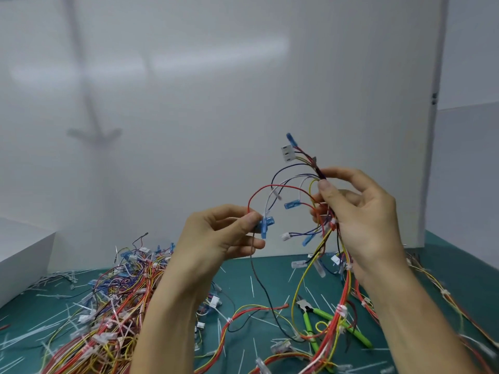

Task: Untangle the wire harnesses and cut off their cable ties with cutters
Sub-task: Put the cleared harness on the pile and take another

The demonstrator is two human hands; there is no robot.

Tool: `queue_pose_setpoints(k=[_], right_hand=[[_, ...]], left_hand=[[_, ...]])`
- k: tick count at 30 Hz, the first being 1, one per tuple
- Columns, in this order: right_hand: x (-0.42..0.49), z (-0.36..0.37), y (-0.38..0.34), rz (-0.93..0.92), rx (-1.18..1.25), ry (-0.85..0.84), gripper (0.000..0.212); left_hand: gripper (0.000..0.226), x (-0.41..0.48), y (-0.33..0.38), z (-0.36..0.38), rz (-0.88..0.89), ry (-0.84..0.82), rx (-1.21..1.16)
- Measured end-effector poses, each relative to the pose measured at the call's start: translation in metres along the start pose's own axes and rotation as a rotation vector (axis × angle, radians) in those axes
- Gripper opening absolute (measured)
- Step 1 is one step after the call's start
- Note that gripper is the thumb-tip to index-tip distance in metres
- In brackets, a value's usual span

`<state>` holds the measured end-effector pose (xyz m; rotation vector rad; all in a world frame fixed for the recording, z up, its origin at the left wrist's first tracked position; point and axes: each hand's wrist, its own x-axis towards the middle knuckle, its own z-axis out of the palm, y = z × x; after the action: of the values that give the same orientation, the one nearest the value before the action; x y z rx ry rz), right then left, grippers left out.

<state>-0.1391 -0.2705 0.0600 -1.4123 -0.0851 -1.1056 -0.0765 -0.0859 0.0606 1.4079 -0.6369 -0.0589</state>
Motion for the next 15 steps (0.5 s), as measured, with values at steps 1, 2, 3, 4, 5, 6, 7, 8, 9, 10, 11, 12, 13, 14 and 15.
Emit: queue_pose_setpoints(k=[1,2,3,4,5,6,7,8,9,10,11,12,13,14,15], right_hand=[[0.0,0.001,0.001,0.009,-0.005,0.005,0.016],[0.0,0.001,0.002,0.016,-0.003,0.015,0.014],[0.001,0.0,0.001,0.021,0.008,0.03,0.014],[0.002,-0.001,0.001,0.024,0.025,0.049,0.013],[0.003,-0.003,0.0,0.025,0.039,0.07,0.013],[0.004,-0.005,-0.001,0.021,0.04,0.091,0.013],[0.005,-0.007,-0.002,0.01,0.031,0.112,0.013],[0.006,-0.009,-0.003,-0.006,0.017,0.132,0.012],[0.006,-0.011,-0.004,-0.023,0.002,0.148,0.012],[0.007,-0.013,-0.004,-0.041,-0.015,0.158,0.012],[0.007,-0.014,-0.005,-0.056,-0.03,0.163,0.011],[0.007,-0.015,-0.005,-0.066,-0.042,0.167,0.011],[0.008,-0.015,-0.004,-0.071,-0.053,0.168,0.01],[0.008,-0.015,-0.004,-0.072,-0.061,0.166,0.01],[0.008,-0.015,-0.004,-0.069,-0.066,0.161,0.009]], left_hand=[[0.019,0.0,0.0,0.0,-0.004,0.003,0.003],[0.015,0.001,-0.001,0.0,-0.012,-0.002,0.016],[0.013,0.001,-0.002,-0.001,-0.025,-0.019,0.036],[0.016,0.001,-0.003,-0.003,-0.045,-0.048,0.067],[0.02,0.003,-0.006,-0.006,-0.074,-0.079,0.119],[0.021,0.004,-0.012,-0.008,-0.105,-0.096,0.21],[0.019,0.007,-0.02,-0.01,-0.13,-0.092,0.354],[0.015,0.012,-0.032,-0.012,-0.145,-0.082,0.563],[0.01,0.016,-0.045,-0.014,-0.165,-0.087,0.8],[0.009,0.019,-0.058,-0.015,-0.212,-0.119,1.002],[0.013,0.021,-0.072,-0.016,-0.279,-0.181,1.143],[0.018,0.021,-0.086,-0.016,-0.357,-0.265,1.219],[0.022,0.021,-0.098,-0.017,-0.435,-0.344,1.257],[0.025,0.02,-0.108,-0.017,-0.502,-0.399,1.285],[0.027,0.019,-0.116,-0.018,-0.546,-0.428,1.317]])
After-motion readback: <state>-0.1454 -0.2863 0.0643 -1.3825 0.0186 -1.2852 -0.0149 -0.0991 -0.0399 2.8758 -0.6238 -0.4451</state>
